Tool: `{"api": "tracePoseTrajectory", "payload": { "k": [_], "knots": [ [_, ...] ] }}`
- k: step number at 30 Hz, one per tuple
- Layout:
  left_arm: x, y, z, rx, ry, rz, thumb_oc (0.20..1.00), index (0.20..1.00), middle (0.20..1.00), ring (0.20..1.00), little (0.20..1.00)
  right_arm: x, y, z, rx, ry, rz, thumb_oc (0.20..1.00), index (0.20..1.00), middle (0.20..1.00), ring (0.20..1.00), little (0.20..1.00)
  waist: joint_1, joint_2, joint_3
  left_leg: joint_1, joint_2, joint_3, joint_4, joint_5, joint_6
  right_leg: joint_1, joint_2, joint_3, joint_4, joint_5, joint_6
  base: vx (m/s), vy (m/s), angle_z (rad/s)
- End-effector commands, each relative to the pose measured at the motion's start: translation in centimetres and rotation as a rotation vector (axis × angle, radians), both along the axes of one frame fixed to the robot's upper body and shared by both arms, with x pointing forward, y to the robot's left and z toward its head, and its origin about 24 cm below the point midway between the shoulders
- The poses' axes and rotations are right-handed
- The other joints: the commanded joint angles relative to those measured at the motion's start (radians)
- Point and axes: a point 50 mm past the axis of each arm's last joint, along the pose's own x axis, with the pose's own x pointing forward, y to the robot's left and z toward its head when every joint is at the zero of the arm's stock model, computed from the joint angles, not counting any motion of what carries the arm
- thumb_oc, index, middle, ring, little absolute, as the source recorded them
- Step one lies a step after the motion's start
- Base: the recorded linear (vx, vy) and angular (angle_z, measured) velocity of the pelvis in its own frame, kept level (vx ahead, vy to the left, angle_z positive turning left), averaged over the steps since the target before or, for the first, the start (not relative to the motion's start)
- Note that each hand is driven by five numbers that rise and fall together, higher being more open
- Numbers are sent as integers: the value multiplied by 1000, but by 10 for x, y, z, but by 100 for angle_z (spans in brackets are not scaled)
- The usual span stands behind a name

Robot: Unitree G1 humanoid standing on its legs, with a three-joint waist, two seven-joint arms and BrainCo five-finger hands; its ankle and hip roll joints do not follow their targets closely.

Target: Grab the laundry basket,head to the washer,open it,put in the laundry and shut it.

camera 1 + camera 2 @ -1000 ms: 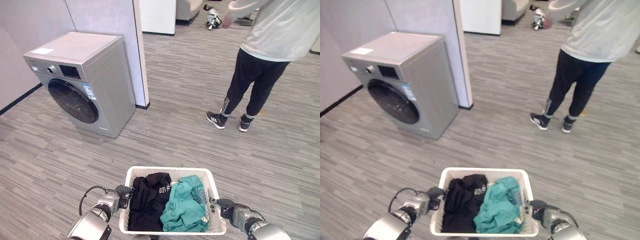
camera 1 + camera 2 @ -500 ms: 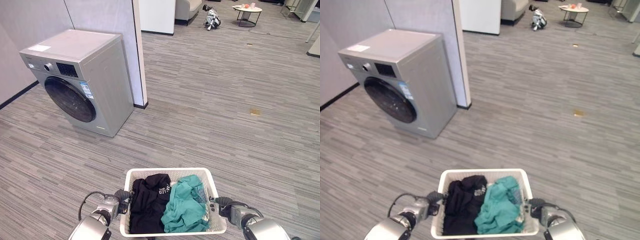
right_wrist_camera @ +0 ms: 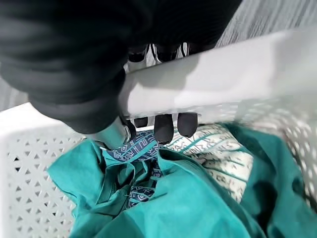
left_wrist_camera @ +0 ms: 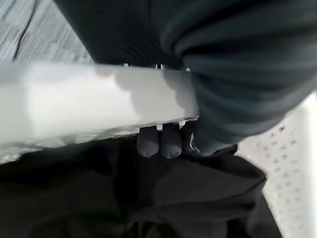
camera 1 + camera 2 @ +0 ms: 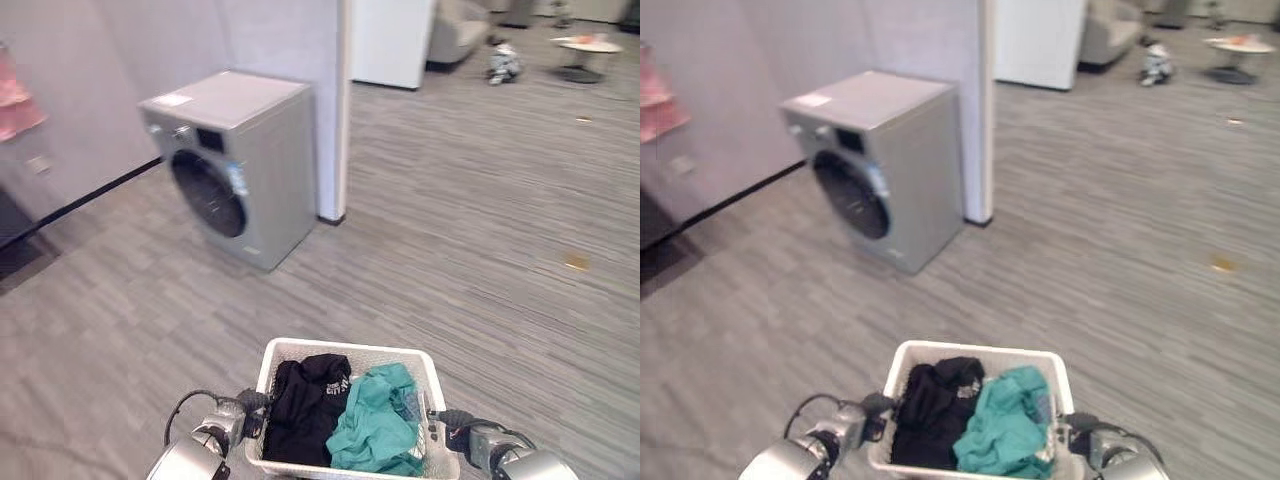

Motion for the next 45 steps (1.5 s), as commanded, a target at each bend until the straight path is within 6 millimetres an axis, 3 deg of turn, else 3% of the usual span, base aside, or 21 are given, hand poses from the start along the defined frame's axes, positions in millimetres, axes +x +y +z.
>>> {"api": "tracePoseTrajectory", "payload": {
  "k": [1, 4, 9, 14, 15, 20, 21, 23, 24, 25, 26, 29, 31, 33, 35, 36, 38, 41, 45],
  "knots": [
    [17, 8, 11, 41, -46, -2, 200, 200, 200, 200, 200, 6, 9, 0, 27, 0, 90, 200, 200, 200, 200, 200, 7, 20, -12, 16, 9, -23, 16, 48, -11, -32, -46, 121, 0, 110, 112, 62, 97, 76],
    [16, 13, 11, 49, -42, 7, 200, 200, 200, 200, 200, 10, 14, 2, 29, -3, 112, 200, 200, 200, 200, 200, 14, 16, -30, 24, -3, -27, 14, 27, -1, -25, -58, 114, 0, 100, 117, 127, 138, 51],
    [11, 29, 10, 73, -14, 0, 200, 200, 200, 200, 200, 38, 35, 12, 48, -57, 215, 200, 200, 200, 200, 200, 47, 4, -55, 59, -34, -46, 14, -15, 23, -24, -91, 141, 31, 89, 130, 113, 157, 4],
    [26, 48, 24, 133, -36, -27, 200, 200, 200, 200, 200, 65, 53, 25, 55, -110, 309, 200, 200, 200, 200, 200, 71, -6, -60, 78, -56, -62, 26, -44, 50, -44, -122, 154, 129, 84, 142, 66, 147, 5],
    [35, 55, 32, 160, -39, -46, 200, 200, 200, 200, 200, 80, 61, 35, 56, -140, 349, 200, 200, 200, 200, 200, 75, -7, -52, 93, -73, -74, 30, -57, 64, -57, -149, 159, 204, 99, 155, 53, 170, 4],
    [48, 64, 45, 172, -48, -2, 200, 200, 200, 200, 200, 99, 72, 48, 53, -177, 393, 200, 200, 200, 200, 200, 69, 8, -30, 121, -84, -101, 24, -59, 85, -128, -174, 193, 374, 183, 160, 29, 144, 20],
    [62, 63, 56, 186, -86, -17, 200, 200, 200, 200, 200, 103, 69, 51, 52, -183, 379, 200, 200, 200, 200, 200, 60, 16, -18, 136, -87, -126, 24, -60, 91, -153, -158, 223, 452, 199, 157, 66, 163, 21],
    [78, 56, 68, 208, -133, -68, 200, 200, 200, 200, 200, 104, 58, 54, 40, -187, 333, 200, 200, 200, 200, 200, 38, 15, -10, 147, -97, -175, 29, -60, 94, -191, -65, 309, 458, 140, 137, 63, 85, 40],
    [79, 56, 68, 208, -133, -68, 200, 200, 200, 200, 200, 105, 58, 55, 40, -188, 333, 200, 200, 200, 200, 200, 39, 17, -12, 144, -95, -175, 29, -59, 93, -193, -62, 310, 455, 143, 136, 77, 59, 89],
    [93, 51, 80, 224, -171, -107, 200, 200, 200, 200, 200, 106, 54, 57, 30, -186, 312, 200, 200, 200, 200, 200, 40, 25, -8, 159, -87, -190, 23, -57, 86, -224, -56, 274, 404, 98, 118, 77, 46, 99],
    [98, 47, 84, 231, -183, -127, 200, 200, 200, 200, 200, 107, 52, 58, 25, -183, 308, 200, 200, 200, 200, 200, 36, 28, -2, 168, -85, -201, 21, -58, 82, -232, -56, 255, 380, 97, 113, 111, 64, 64],
    [111, 40, 97, 247, -228, -164, 200, 200, 200, 200, 200, 115, 47, 66, 15, -214, 288, 200, 200, 200, 200, 200, 1, 17, 18, 200, -108, -247, 16, -68, 76, -332, 4, 292, 253, 163, 118, 121, 21, 22],
    [116, 36, 101, 238, -254, -176, 200, 200, 200, 200, 200, 119, 46, 69, 13, -231, 280, 200, 200, 200, 200, 200, -21, 9, 41, 231, -115, -268, 21, -87, 70, -364, -5, 298, 177, 236, 136, 157, 5, 61],
    [118, 32, 102, 230, -265, -183, 200, 200, 200, 200, 200, 119, 45, 70, 15, -231, 278, 200, 200, 200, 200, 200, -36, 8, 54, 257, -116, -286, 28, -108, 66, -400, -21, 303, 120, 289, 153, 186, -9, 43],
    [118, 31, 101, 226, -268, -185, 200, 200, 200, 200, 200, 120, 44, 70, 18, -233, 278, 200, 200, 200, 200, 200, -44, 9, 61, 268, -116, -293, 38, -122, 64, -410, -25, 307, 97, 306, 158, 234, -31, 34],
    [114, 28, 96, 212, -258, -189, 200, 200, 200, 200, 200, 117, 42, 68, 27, -217, 270, 200, 200, 200, 200, 200, -56, 2, 62, 303, -123, -317, 53, -162, 63, -419, -37, 343, 71, 340, 169, 248, -49, 45],
    [113, 25, 94, 208, -254, -195, 200, 200, 200, 200, 200, 115, 41, 67, 28, -209, 271, 200, 200, 200, 200, 200, -61, -2, 60, 315, -125, -327, 58, -175, 65, -415, -36, 360, 77, 347, 169, 275, -61, 44],
    [102, 22, 82, 193, -218, -207, 200, 200, 200, 200, 200, 99, 32, 55, 36, -163, 240, 200, 200, 200, 200, 200, -71, 0, 16, 377, -108, -353, 65, -219, 56, -379, -17, 375, 103, 327, 147, 432, -112, 47],
    [92, 23, 72, 171, -183, -195, 200, 200, 200, 200, 200, 94, 29, 52, 28, -157, 253, 200, 200, 200, 200, 200, -91, 17, -12, 397, -68, -381, 148, -205, 17, -345, 19, 335, 145, 259, 111, 388, -136, 37]
  ]
}}
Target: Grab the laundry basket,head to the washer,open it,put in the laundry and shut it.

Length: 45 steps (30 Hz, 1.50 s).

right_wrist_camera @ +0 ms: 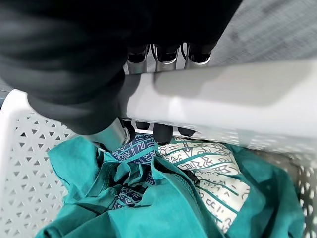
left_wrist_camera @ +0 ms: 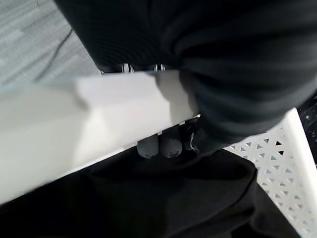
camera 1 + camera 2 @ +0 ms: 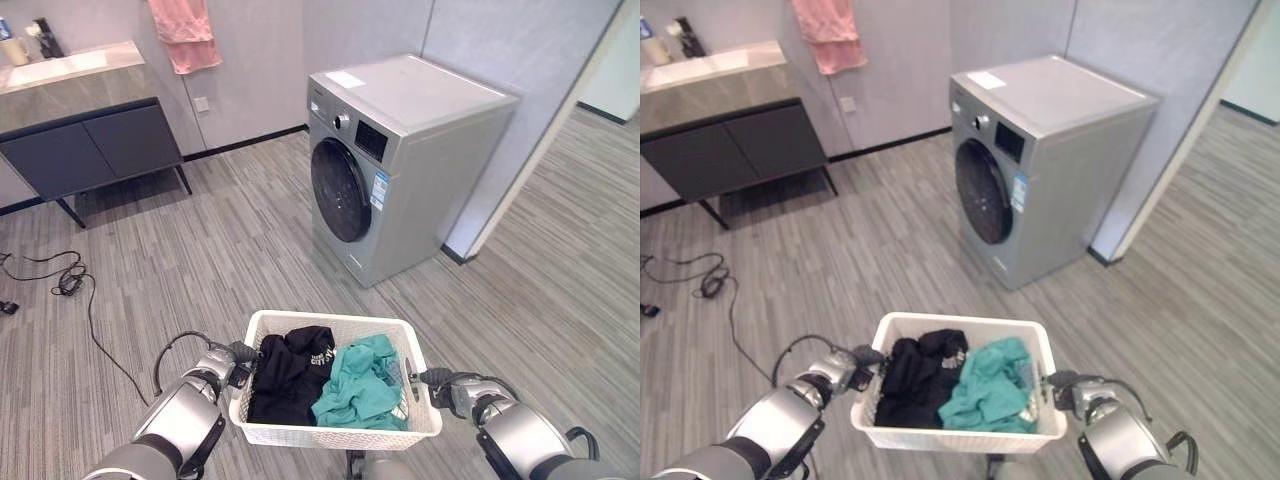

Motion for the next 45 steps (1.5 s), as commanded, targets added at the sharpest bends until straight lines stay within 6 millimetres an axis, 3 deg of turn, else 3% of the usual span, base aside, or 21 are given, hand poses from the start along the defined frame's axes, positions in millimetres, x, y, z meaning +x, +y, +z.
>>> {"api": "tracePoseTrajectory", "payload": {
  "k": [1, 4, 6, 8, 9, 11, 12, 14, 15, 16, 18, 21, 24, 28, 32, 33, 35, 37, 40, 43, 45],
  "knots": [
    [20, 2, 18, 0, -97, -21, 200, 200, 200, 200, 200, 23, 13, 15, 68, -83, 70, 200, 200, 200, 200, 200, -21, -15, -73, -36, -34, 20, 147, 52, -51, -46, -5, 62, 103, -41, 123, 310, -132, 19],
    [12, 6, 11, -2, -73, 4, 200, 200, 200, 200, 200, 22, 16, 13, 58, -84, 104, 200, 200, 200, 200, 200, -22, -38, -60, -164, -10, 81, 448, 202, -135, 28, -2, 56, 71, -54, 98, 258, -150, 2],
    [13, 7, 13, -4, -83, 15, 200, 200, 200, 200, 200, 23, 15, 14, 55, -92, 102, 200, 200, 200, 200, 200, -17, -59, -48, -228, -1, 124, 543, 220, -130, 40, -15, 57, 66, -60, 88, 131, -134, 2],
    [16, 11, 17, -3, -107, 47, 200, 200, 200, 200, 200, 25, 12, 16, 40, -103, 104, 200, 200, 200, 200, 200, 2, -87, -20, -310, 25, 236, 630, 197, -106, 75, -31, 51, 57, -83, 72, 185, -129, 2],
    [18, 6, 17, -26, -112, 59, 200, 200, 200, 200, 200, 27, 10, 18, 32, -110, 90, 200, 200, 200, 200, 200, 16, -95, -13, -391, 22, 299, 573, 152, -79, 104, -43, 49, 38, -95, 75, 166, -54, 8],
    [16, 5, 15, -32, -108, 61, 200, 200, 200, 200, 200, 26, 11, 17, 37, -110, 92, 200, 200, 200, 200, 200, 20, -96, -15, -418, 7, 306, 530, 128, -66, 114, -49, 46, 31, -100, 82, 259, 34, 21],
    [15, 5, 14, -28, -110, 60, 200, 200, 200, 200, 200, 25, 11, 17, 35, -109, 102, 200, 200, 200, 200, 200, 33, -84, -15, -437, -1, 311, 314, 113, -44, 145, -46, 50, 6, -108, 98, 410, 122, 24],
    [14, 5, 13, -25, -117, 52, 200, 200, 200, 200, 200, 27, 16, 17, 39, -125, 126, 200, 200, 200, 200, 200, 53, -63, -21, -476, 5, 259, 117, 211, -53, 180, -26, 65, -16, -126, 101, 339, 105, -5],
    [14, 5, 13, -25, -117, 52, 200, 200, 200, 200, 200, 27, 16, 17, 39, -124, 126, 200, 200, 200, 200, 200, 52, -65, -19, -469, 3, 258, 110, 214, -53, 185, -28, 63, -17, -128, 102, 372, 111, -34],
    [12, 8, 12, -23, -117, 56, 200, 200, 200, 200, 200, 29, 22, 18, 43, -138, 157, 200, 200, 200, 200, 200, 80, -52, -13, -517, 13, 180, -20, 274, -72, 222, -24, 92, -25, -157, 102, 257, 82, -43],
    [10, 11, 11, -13, -116, 51, 200, 200, 200, 200, 200, 31, 28, 18, 54, -149, 179, 200, 200, 200, 200, 200, 90, -43, -10, -577, 39, 156, -40, 301, -102, 249, -30, 118, -21, -182, 103, 446, 203, -32],
    [6, 15, 8, -4, -113, 38, 200, 200, 200, 200, 200, 32, 39, 18, 73, -152, 228, 200, 200, 200, 200, 200, 108, -24, -35, -542, 51, 158, -40, 347, -100, 292, -44, 147, -4, -228, 115, 433, 279, -62],
    [0, 21, 5, 7, -114, 22, 200, 200, 200, 200, 200, 25, 43, 13, 112, -144, 256, 200, 200, 200, 200, 200, 119, -34, -56, -529, 12, 143, 17, 337, -65, 293, -100, 184, 100, -254, 135, 463, 374, -66],
    [5, 37, 16, 35, -173, 0, 200, 200, 200, 200, 200, 27, 62, 16, 150, -174, 363, 200, 200, 200, 200, 200, 151, -43, -46, -494, -21, 181, 70, 270, -7, 170, -167, 144, 351, -121, 169, 240, 262, -25],
    [10, 46, 29, 17, -243, -30, 200, 200, 200, 200, 200, 30, 73, 24, 170, -220, 453, 200, 200, 200, 200, 200, 154, -18, -17, -430, -8, 201, 34, 258, 8, 92, -164, 47, 497, -59, 182, 155, 235, -33],
    [18, 53, 53, 6, -341, -90, 200, 200, 200, 200, 200, 35, 77, 39, 187, -296, 525, 200, 200, 200, 200, 200, 134, -11, 10, -399, -11, 189, 15, 257, 12, 28, -105, 42, 524, -95, 178, 141, 130, 15],
    [15, 60, 63, 4, -373, -114, 200, 200, 200, 200, 200, 35, 81, 44, 213, -325, 547, 200, 200, 200, 200, 200, 136, -12, 15, -387, -11, 196, 9, 253, 10, 35, -118, -1, 477, -111, 173, 135, 87, 32],
    [3, 80, 91, -2, -463, -142, 200, 200, 200, 200, 200, 32, 83, 60, 253, -394, 613, 200, 200, 200, 200, 200, 143, -6, 21, -353, 1, 196, -12, 240, -4, 25, -125, -49, 351, -170, 158, 145, -6, 19],
    [-18, 100, 118, 22, -511, -195, 200, 200, 200, 200, 200, 30, 83, 82, 303, -470, 705, 200, 200, 200, 200, 200, 150, -17, 30, -313, 0, 182, -16, 210, -16, 0, -143, -5, 156, -111, 177, 178, -66, -21],
    [-19, 108, 142, 83, -540, -261, 200, 200, 200, 200, 200, 21, 82, 100, 328, -495, 820, 200, 200, 200, 200, 200, 147, -38, 38, -295, -10, 155, 3, 182, -13, 10, -144, 51, 118, -79, 186, 127, -77, 17],
    [-22, 110, 152, 106, -536, -312, 200, 200, 200, 200, 200, 17, 81, 112, 362, -507, 884, 200, 200, 200, 200, 200, 160, -51, 20, -289, -14, 153, -2, 176, -16, 58, -148, 34, 58, -70, 190, 130, -108, 44]
  ]
}}
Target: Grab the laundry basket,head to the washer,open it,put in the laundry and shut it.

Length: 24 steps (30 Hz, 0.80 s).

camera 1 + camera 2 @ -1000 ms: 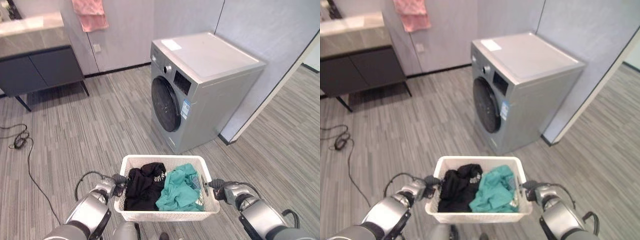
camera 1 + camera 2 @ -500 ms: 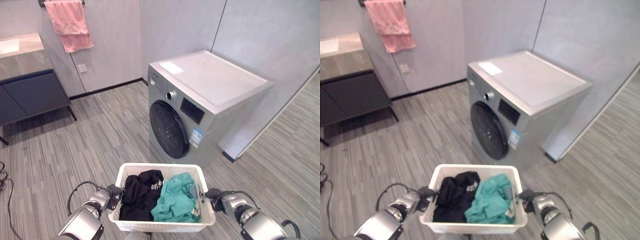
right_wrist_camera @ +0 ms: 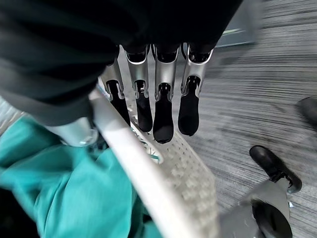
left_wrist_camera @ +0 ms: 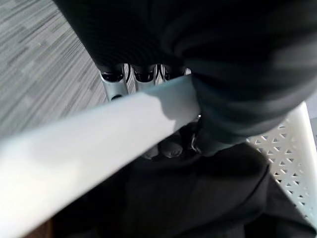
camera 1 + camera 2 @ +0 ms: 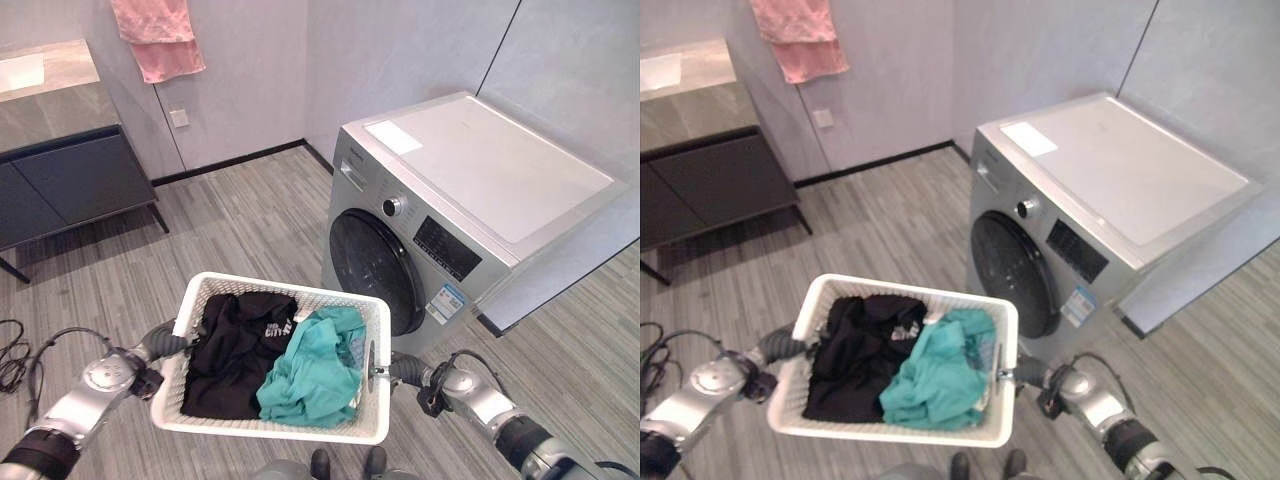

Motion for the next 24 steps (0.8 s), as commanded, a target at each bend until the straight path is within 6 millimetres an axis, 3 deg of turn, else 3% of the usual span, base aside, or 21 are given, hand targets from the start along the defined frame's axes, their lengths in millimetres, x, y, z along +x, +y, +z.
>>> {"api": "tracePoseTrajectory", "payload": {
  "k": [1, 8, 11, 12, 13, 14, 24],
  "knots": [
    [15, -6, 36, 15, -114, -107, 200, 200, 200, 200, 200, 31, 18, 60, 244, -157, 136, 200, 200, 200, 200, 200, 17, -29, -30, -3, 90, -96, -118, 112, -80, 73, 13, -8, -108, 68, 7, 155, -90, 88],
    [8, -3, 73, 110, -29, -272, 200, 200, 200, 200, 200, 35, 17, 135, 216, -251, 395, 200, 200, 200, 200, 200, 42, -34, -83, 27, 103, -132, -141, 101, -100, 152, 17, -70, -153, 47, 6, 103, -76, 18],
    [8, -5, 81, 104, -37, -288, 200, 200, 200, 200, 200, 37, 17, 152, 220, -289, 415, 200, 200, 200, 200, 200, 41, -35, -88, 31, 107, -139, -145, 100, -104, 157, 18, -78, -151, 42, 6, 58, -60, 19],
    [9, -5, 91, 106, -47, -298, 200, 200, 200, 200, 200, 38, 17, 170, 214, -334, 442, 200, 200, 200, 200, 200, 40, -34, -97, 35, 111, -145, -150, 100, -109, 163, 19, -86, -154, 36, 7, 59, -54, 3],
    [9, -5, 91, 106, -47, -297, 200, 200, 200, 200, 200, 38, 17, 170, 214, -334, 441, 200, 200, 200, 200, 200, 40, -33, -96, 35, 111, -146, -150, 100, -109, 163, 19, -87, -154, 36, 7, 81, -79, 0],
    [11, -5, 105, 109, -80, -299, 200, 200, 200, 200, 200, 41, 17, 188, 211, -392, 449, 200, 200, 200, 200, 200, 41, -33, -104, 37, 117, -149, -155, 100, -115, 168, 20, -97, -158, 32, 8, 40, -44, 1],
    [34, -7, 149, 108, -78, -302, 200, 200, 200, 200, 200, 61, 11, 237, 129, -404, 444, 200, 200, 200, 200, 200, 16, -34, -130, 24, 136, -155, -155, 106, -144, 175, 31, -122, -176, 30, 8, 46, -55, 6]
  ]
}}
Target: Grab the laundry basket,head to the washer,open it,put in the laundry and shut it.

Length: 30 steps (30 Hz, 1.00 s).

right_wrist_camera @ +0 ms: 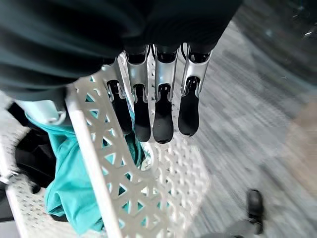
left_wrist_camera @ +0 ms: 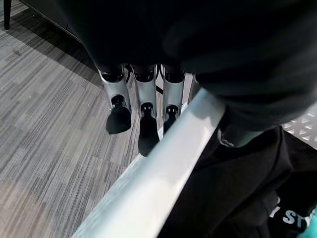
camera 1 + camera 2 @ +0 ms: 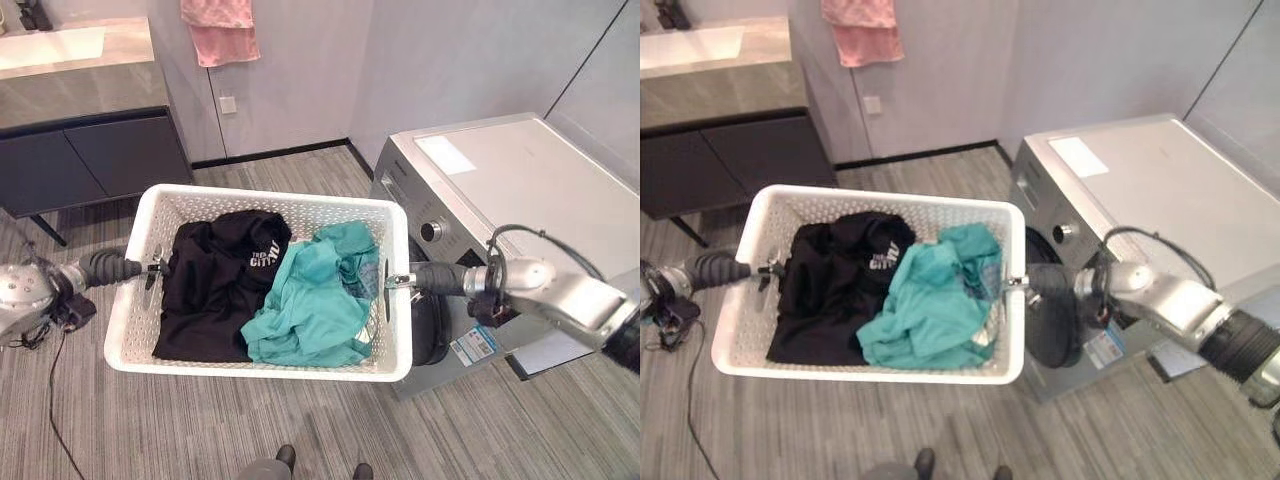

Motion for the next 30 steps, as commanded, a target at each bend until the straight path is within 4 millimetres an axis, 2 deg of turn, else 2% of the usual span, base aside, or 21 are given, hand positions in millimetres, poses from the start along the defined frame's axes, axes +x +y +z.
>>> {"api": "tracePoseTrajectory", "payload": {
  "k": [1, 5, 6, 7, 11, 15, 20, 21, 27, 28, 29, 30],
  "knots": [
    [18, -19, 18, -14, -50, -118, 200, 200, 200, 200, 200, 9, 24, 65, 130, -199, 111, 200, 200, 200, 200, 200, -8, 23, -112, -15, 46, 40, -46, 27, -43, -14, 4, -37, 23, 25, 37, 71, -63, 8],
    [40, -18, 42, 57, -76, -106, 200, 200, 200, 200, 200, 31, 4, 103, 59, -347, -5, 200, 200, 200, 200, 200, -19, 20, -126, -19, 53, 47, -46, 26, -52, -16, 10, -37, 17, 29, 38, 53, -31, 4],
    [41, -19, 44, 62, -77, -110, 200, 200, 200, 200, 200, 32, 3, 103, 65, -348, -10, 200, 200, 200, 200, 200, -15, 15, -124, -19, 53, 47, -46, 26, -52, -16, 10, -37, 17, 29, 38, 58, -15, -1],
    [52, -13, 57, 77, -111, -69, 200, 200, 200, 200, 200, 41, -6, 123, 48, -422, -68, 200, 200, 200, 200, 200, -23, 11, -128, -21, 59, 54, -46, 26, -56, -20, 12, -34, 15, 31, 38, 49, -5, -1],
    [73, -9, 79, 87, -198, 8, 200, 200, 200, 200, 200, 61, -21, 156, 54, -564, -219, 200, 200, 200, 200, 200, -40, 12, -136, -18, 65, 75, -46, 19, -56, -29, 18, -16, 7, 35, 38, 41, 5, -9],
    [81, -5, 88, 72, -241, 59, 200, 200, 200, 200, 200, 72, -21, 163, 76, -584, -282, 200, 200, 200, 200, 200, -44, 20, -135, -7, 69, 98, -46, 13, -53, -36, 22, 8, 11, 36, 36, 25, 12, -29],
    [97, -12, 103, 59, -296, 98, 200, 200, 200, 200, 200, 86, -23, 174, 76, -615, -374, 200, 200, 200, 200, 200, -64, 31, -138, 5, 73, 123, -46, 5, -50, -43, 29, 37, 20, 29, 29, 38, 20, -26],
    [103, -14, 106, 36, -319, 128, 200, 200, 200, 200, 200, 91, -20, 179, 69, -628, -400, 200, 200, 200, 200, 200, -74, 36, -138, 8, 71, 131, -46, 2, -48, -42, 30, 43, 13, 32, 28, 33, 34, -18],
    [111, -14, 106, -21, -356, 181, 200, 200, 200, 200, 200, 101, -4, 186, 126, -656, -416, 200, 200, 200, 200, 200, -81, 49, -132, 14, 73, 169, -46, -7, -44, -62, 31, 61, 22, 36, 35, -9, 19, -22],
    [110, -10, 105, -47, -364, 209, 200, 200, 200, 200, 200, 103, 7, 187, 150, -659, -403, 200, 200, 200, 200, 200, -73, 51, -122, 12, 79, 191, -46, -8, -44, -86, 29, 39, 43, 42, 37, -159, -52, -55],
    [102, 10, 110, -51, -388, 295, 200, 200, 200, 200, 200, 111, 24, 185, 183, -657, -409, 200, 200, 200, 200, 200, -29, 48, -99, 9, 101, 268, -46, -5, -56, -137, 16, -118, 84, 64, 34, -160, -53, -78],
    [102, 10, 110, -51, -388, 295, 200, 200, 200, 200, 200, 111, 24, 186, 183, -657, -409, 200, 200, 200, 200, 200, -30, 48, -100, 8, 100, 267, -46, -5, -56, -139, 15, -118, 86, 63, 34, -134, -75, -108]
  ]
}}
